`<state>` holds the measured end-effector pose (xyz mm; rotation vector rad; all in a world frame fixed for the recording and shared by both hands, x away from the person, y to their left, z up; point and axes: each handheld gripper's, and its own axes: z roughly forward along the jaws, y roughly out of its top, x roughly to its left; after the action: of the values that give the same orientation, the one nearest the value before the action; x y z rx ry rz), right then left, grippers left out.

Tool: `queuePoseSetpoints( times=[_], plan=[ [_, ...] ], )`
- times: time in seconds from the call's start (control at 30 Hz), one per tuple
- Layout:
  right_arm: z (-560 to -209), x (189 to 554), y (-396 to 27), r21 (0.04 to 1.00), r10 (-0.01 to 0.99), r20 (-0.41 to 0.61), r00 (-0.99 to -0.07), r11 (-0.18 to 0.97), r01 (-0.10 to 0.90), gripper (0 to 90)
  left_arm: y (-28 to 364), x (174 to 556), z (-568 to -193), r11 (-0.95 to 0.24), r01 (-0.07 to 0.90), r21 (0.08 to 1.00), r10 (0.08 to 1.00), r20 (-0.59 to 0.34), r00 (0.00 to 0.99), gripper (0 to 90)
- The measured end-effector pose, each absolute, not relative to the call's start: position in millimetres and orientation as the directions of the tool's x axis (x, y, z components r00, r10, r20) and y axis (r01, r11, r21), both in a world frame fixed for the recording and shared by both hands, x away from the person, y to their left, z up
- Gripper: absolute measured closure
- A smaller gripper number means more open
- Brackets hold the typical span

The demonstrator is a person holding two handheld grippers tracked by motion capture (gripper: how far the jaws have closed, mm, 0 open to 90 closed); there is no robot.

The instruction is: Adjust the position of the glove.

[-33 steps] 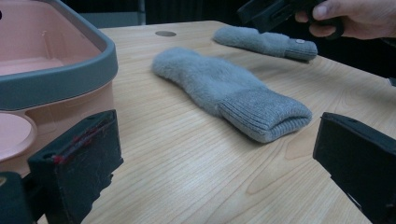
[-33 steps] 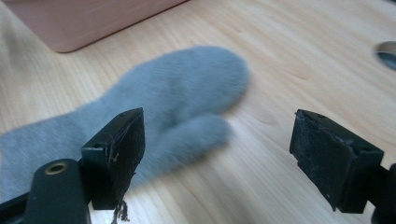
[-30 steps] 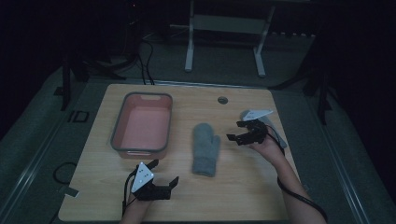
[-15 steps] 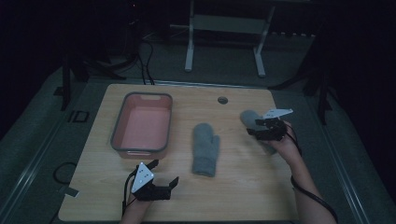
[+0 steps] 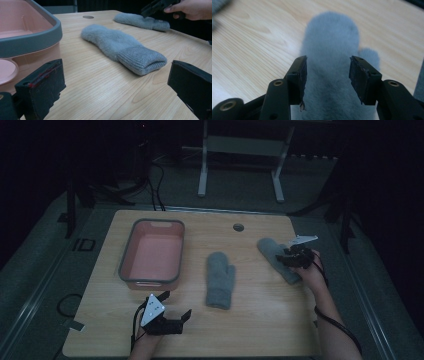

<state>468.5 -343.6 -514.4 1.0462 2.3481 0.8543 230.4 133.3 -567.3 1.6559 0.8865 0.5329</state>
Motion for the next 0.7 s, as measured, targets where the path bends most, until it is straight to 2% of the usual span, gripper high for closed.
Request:
queuePoseSetpoints(
  times=[0.17, 0.37, 0.5, 0.7],
  plan=[
    [-535.9, 474.0, -345.3, 0.637, 0.771, -0.131, -0.624, 0.548, 0.542, 48.5, 134.0, 230.4, -567.4, -0.088, 0.275, 0.957, 0.782, -0.105, 0.615, 1.4],
    [-540.7, 469.7, -342.5, 0.646, 0.771, -0.162, -0.615, 0.554, 0.525, 61.3, 134.0, 230.1, -567.6, -0.089, 0.277, 0.957, 0.783, -0.105, 0.613, 1.4],
    [-540.4, 467.9, -341.7, 0.644, 0.787, -0.166, -0.594, 0.543, 0.539, 75.0, 133.9, 229.9, -567.7, -0.092, 0.277, 0.956, 0.783, -0.103, 0.614, 1.4],
    [-537.0, 466.7, -338.1, 0.650, 0.838, -0.131, -0.530, 0.476, 0.592, 82.4, 134.3, 230.1, -567.7, -0.088, 0.280, 0.956, 0.784, -0.107, 0.612, 1.4]
  ],
)
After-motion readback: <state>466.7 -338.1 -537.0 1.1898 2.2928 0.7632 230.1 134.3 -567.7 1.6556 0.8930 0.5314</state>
